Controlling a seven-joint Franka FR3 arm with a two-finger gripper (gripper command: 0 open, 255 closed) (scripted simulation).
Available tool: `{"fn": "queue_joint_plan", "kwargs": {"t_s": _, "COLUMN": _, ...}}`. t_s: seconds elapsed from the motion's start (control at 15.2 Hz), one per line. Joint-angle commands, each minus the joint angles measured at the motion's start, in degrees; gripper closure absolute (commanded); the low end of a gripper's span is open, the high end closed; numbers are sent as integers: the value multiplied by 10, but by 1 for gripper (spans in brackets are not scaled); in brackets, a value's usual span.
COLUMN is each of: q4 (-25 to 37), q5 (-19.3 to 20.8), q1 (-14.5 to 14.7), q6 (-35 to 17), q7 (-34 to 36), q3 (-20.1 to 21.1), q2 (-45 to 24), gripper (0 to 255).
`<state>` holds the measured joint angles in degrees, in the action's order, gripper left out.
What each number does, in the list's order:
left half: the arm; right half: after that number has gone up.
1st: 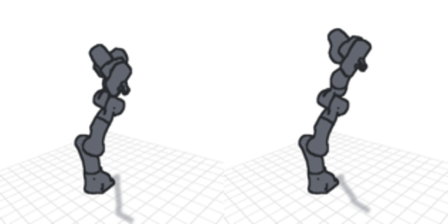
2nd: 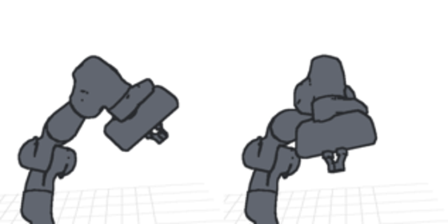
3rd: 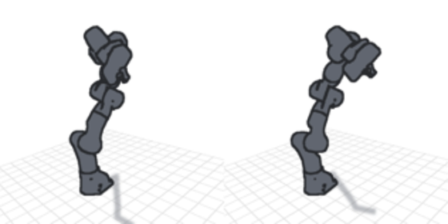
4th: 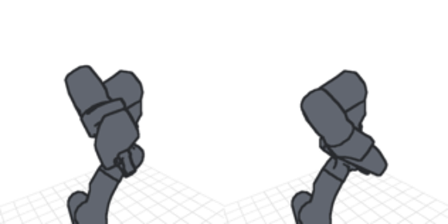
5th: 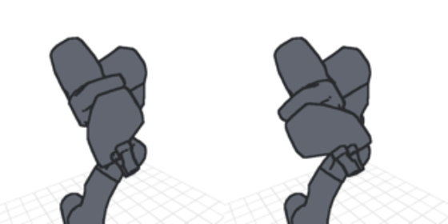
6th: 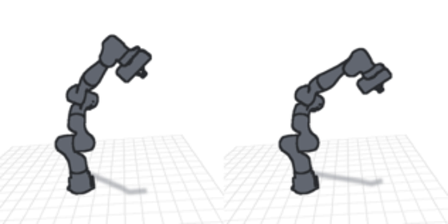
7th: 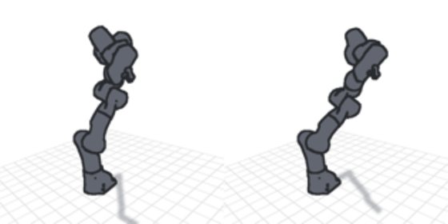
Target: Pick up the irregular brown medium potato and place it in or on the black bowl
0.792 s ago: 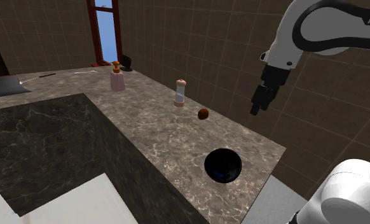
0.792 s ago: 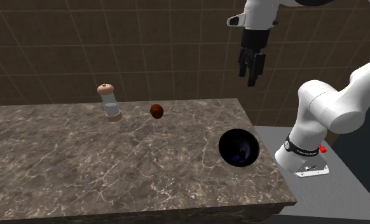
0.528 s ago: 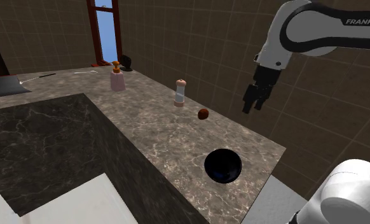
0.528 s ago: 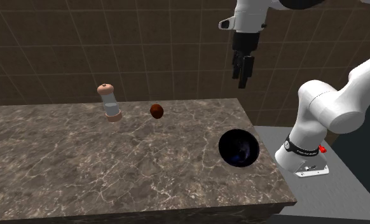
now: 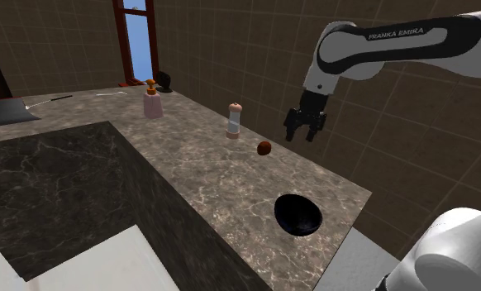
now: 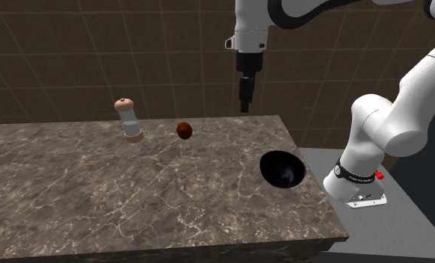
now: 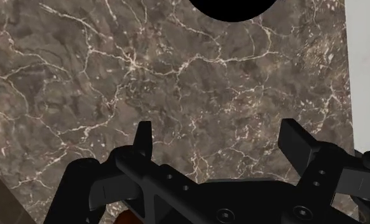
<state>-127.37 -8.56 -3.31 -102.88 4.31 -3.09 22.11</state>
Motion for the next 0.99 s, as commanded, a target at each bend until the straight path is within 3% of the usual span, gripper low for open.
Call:
{"fn": "queue_joint_plan", "kwargs": {"t_s": 0.0, "q4": 27, "q5": -10, "q1": -4, "q6": -17, "q7": 22, "q3": -2, "q2": -48, "gripper": 0}}
{"fn": "queue_joint_plan", "kwargs": {"t_s": 0.92, "q4": 261, "q5": -95, "q1": -44, "q6": -61, "q7": 141, "q3": -38, "q2": -355, "gripper": 0}}
